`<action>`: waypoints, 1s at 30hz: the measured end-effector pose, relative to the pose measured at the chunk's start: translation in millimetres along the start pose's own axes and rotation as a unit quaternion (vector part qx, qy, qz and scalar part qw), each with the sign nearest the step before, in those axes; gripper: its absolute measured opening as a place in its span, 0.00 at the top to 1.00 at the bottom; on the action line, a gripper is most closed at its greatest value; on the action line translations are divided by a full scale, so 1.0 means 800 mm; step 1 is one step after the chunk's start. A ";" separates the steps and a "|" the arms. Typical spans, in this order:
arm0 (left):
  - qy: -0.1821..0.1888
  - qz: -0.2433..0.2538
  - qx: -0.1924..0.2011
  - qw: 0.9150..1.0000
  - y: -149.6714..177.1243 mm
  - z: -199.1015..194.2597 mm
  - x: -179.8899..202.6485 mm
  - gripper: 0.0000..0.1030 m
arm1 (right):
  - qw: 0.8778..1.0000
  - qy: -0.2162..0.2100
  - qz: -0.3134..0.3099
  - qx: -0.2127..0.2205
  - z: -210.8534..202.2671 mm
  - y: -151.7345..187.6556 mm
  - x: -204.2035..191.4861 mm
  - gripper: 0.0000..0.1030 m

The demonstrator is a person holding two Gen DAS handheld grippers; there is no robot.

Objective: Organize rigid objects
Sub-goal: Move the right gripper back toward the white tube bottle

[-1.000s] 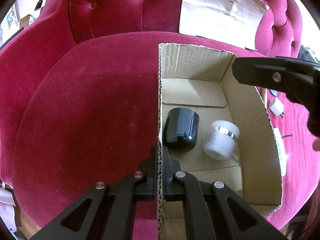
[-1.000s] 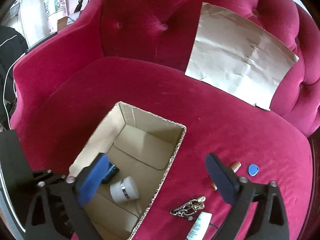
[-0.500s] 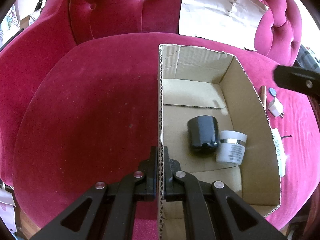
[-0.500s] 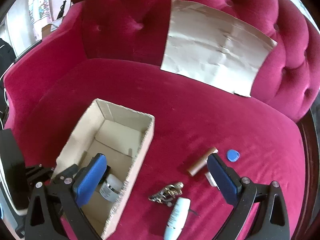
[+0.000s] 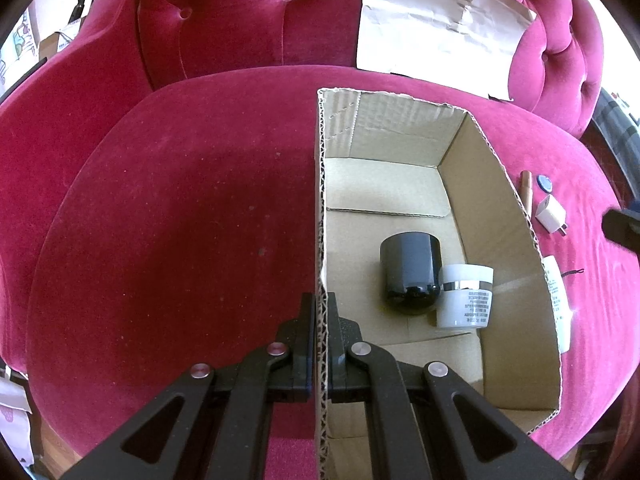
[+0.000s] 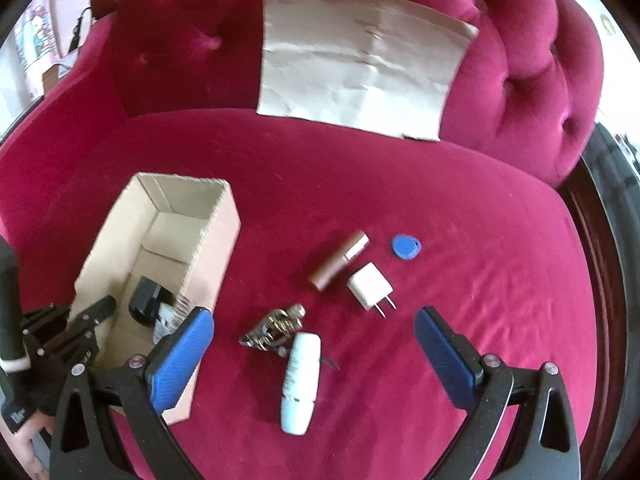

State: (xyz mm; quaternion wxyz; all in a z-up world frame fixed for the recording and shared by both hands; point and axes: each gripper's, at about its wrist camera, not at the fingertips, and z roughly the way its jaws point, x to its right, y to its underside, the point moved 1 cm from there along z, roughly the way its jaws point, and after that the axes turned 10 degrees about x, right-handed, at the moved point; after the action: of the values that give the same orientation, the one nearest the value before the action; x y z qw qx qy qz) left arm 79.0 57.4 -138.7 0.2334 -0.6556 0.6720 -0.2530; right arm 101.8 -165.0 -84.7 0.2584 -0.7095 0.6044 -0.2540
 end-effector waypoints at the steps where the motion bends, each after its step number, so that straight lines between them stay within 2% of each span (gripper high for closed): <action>1: 0.000 0.000 0.000 1.000 0.000 0.000 0.000 0.97 | 1.000 0.000 0.003 -0.003 0.000 0.004 0.002 0.01; 14: -0.002 0.002 0.000 1.000 0.001 0.001 0.001 0.97 | 0.999 0.014 0.015 -0.031 0.024 0.060 0.011 0.01; 30: -0.001 -0.001 -0.001 1.000 0.000 0.001 0.000 0.97 | 0.998 -0.001 0.023 -0.056 0.051 0.087 0.011 0.01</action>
State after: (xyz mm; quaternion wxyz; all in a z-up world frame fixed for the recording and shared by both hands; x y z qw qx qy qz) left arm 79.4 57.1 -139.0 0.2326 -0.6569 0.6714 -0.2521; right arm 80.0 -180.7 -161.1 0.2240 -0.7091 0.6337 -0.2131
